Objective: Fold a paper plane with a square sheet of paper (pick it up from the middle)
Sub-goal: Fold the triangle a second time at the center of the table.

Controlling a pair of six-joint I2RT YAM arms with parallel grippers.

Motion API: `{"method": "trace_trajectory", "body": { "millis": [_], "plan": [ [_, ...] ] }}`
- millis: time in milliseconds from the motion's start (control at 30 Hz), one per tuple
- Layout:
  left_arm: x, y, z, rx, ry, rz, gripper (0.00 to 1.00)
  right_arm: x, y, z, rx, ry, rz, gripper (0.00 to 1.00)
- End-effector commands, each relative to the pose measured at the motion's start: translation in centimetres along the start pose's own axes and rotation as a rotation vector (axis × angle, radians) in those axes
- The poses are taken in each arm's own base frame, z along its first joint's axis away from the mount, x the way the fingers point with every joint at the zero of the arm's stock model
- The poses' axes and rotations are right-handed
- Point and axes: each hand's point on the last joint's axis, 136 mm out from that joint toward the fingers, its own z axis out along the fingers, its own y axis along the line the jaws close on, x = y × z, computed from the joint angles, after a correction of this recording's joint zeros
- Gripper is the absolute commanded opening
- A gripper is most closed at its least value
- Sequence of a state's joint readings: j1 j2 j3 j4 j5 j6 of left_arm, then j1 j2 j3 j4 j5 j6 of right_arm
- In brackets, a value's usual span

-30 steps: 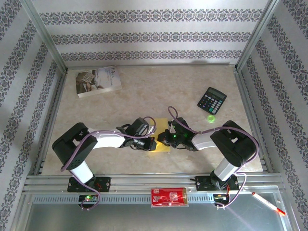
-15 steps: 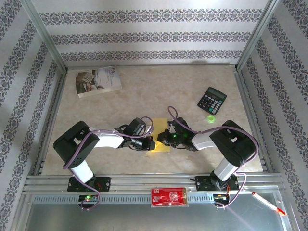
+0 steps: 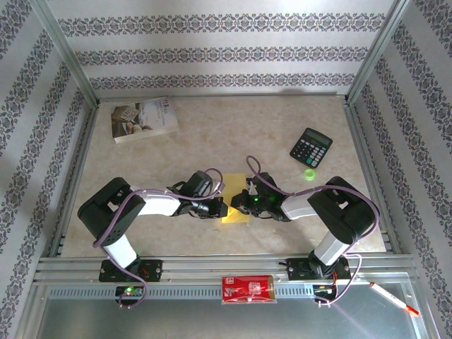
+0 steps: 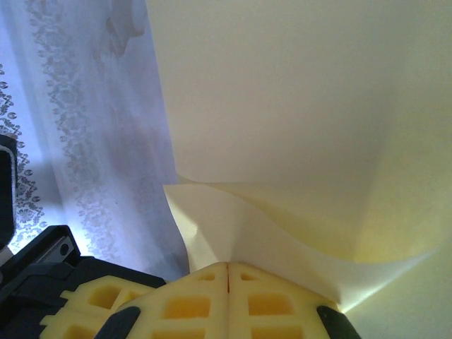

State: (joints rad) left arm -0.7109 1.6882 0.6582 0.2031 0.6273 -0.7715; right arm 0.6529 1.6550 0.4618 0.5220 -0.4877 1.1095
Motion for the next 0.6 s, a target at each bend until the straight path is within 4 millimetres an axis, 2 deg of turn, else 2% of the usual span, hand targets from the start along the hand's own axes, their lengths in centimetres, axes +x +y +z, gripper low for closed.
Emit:
{"method": "trace_trajectory", "body": {
  "millis": [0,167,400,567],
  "plan": [
    [1.0,2.2,0.3,-0.049,0.024,-0.032,0.00,1.5,-4.3,0.3,0.143,0.025,0.056,0.04],
    [2.2,3.9,0.3,-0.097,0.049,-0.056,0.00,1.0,-2.6,0.3,0.099,0.029,0.040,0.09],
    [3.1,4.8,0.3,-0.124,0.072,-0.068,0.00,0.1,1.8,-0.8,-0.018,0.018,-0.013,0.14],
    [3.2,4.8,0.4,-0.122,0.082,-0.050,0.00,0.5,1.3,-0.7,-0.002,0.022,-0.007,0.13]
  ]
}}
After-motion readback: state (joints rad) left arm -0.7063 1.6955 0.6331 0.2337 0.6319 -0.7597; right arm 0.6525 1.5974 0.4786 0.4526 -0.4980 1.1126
